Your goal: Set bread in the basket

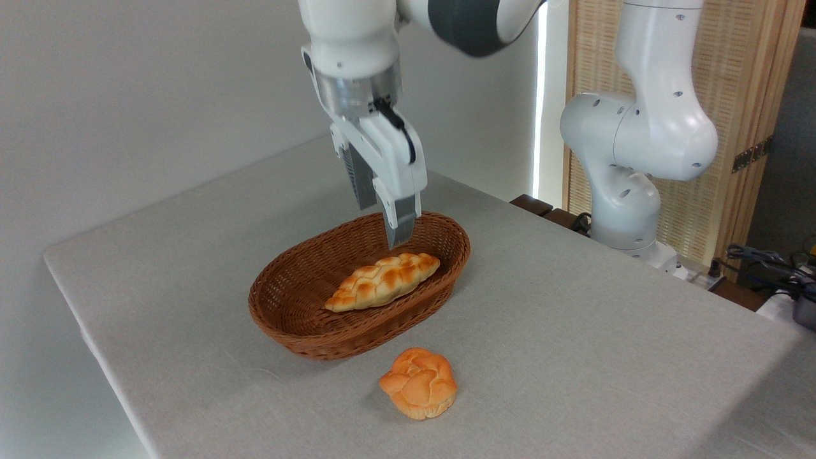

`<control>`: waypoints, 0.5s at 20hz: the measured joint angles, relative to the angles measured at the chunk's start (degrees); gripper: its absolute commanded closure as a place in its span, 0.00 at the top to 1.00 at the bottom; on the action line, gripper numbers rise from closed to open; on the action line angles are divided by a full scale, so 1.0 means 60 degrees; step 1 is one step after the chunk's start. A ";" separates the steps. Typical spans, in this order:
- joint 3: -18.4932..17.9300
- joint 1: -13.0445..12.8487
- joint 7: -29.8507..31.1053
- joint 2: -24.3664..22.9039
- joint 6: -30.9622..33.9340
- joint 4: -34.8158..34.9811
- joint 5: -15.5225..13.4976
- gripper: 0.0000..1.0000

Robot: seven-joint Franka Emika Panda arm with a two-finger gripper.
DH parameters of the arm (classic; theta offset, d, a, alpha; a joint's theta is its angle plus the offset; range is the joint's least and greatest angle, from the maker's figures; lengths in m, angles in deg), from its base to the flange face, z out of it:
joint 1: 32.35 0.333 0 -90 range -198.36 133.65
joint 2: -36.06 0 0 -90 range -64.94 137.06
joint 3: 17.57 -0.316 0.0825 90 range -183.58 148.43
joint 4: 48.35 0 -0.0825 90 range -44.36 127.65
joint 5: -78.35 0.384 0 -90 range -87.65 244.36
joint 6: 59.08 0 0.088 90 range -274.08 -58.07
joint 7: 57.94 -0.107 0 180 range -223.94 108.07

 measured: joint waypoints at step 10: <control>0.0193 -0.0036 0.2082 0.1104 0.0132 -0.2558 0.1027 1.00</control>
